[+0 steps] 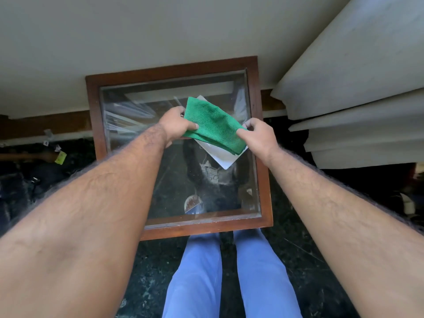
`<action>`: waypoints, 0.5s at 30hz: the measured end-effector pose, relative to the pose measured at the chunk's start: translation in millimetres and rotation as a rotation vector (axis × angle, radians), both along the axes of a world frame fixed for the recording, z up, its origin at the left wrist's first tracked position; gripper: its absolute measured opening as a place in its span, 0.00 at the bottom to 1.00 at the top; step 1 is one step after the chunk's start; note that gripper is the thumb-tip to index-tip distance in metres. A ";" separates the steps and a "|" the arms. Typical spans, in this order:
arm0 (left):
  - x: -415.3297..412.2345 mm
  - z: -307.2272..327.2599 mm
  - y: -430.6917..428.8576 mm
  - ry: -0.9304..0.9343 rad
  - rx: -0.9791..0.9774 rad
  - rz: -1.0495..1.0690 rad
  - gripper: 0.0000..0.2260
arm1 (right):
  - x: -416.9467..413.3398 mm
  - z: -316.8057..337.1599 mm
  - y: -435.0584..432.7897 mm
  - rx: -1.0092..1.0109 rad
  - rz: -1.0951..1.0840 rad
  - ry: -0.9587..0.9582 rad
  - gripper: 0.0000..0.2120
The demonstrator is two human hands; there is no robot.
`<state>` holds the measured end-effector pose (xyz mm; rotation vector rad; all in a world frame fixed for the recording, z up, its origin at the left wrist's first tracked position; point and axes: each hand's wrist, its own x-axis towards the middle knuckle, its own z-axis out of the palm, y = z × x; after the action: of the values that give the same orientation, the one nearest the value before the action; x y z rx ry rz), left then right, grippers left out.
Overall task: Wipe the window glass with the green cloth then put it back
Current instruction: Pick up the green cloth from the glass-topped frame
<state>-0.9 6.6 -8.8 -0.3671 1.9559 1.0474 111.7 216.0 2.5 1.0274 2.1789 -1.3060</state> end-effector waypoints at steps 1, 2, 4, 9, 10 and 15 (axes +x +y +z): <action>-0.7 9.9 -0.8 -0.014 0.045 0.031 0.19 | -1.2 8.4 2.6 -0.032 -0.036 0.020 0.08; -2.4 21.3 -0.9 -0.016 0.075 0.045 0.20 | -3.4 17.5 5.2 -0.053 -0.064 0.042 0.07; -7.3 47.7 -0.1 -0.007 0.125 0.058 0.19 | -9.2 38.1 11.1 -0.088 -0.106 0.085 0.04; -14.3 127.1 -1.0 0.023 0.250 0.089 0.18 | -20.3 100.9 27.7 -0.263 -0.082 0.139 0.19; -15.5 143.1 -1.6 0.033 0.273 0.103 0.18 | -23.6 113.5 31.0 -0.253 -0.056 0.137 0.17; -30.8 250.6 -3.4 0.161 0.383 0.128 0.16 | -52.6 217.6 43.4 -0.213 0.020 0.259 0.11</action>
<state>-31.7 3.3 241.8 -0.2008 1.8340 1.5423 59.1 259.3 220.1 0.7894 2.1613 -1.7012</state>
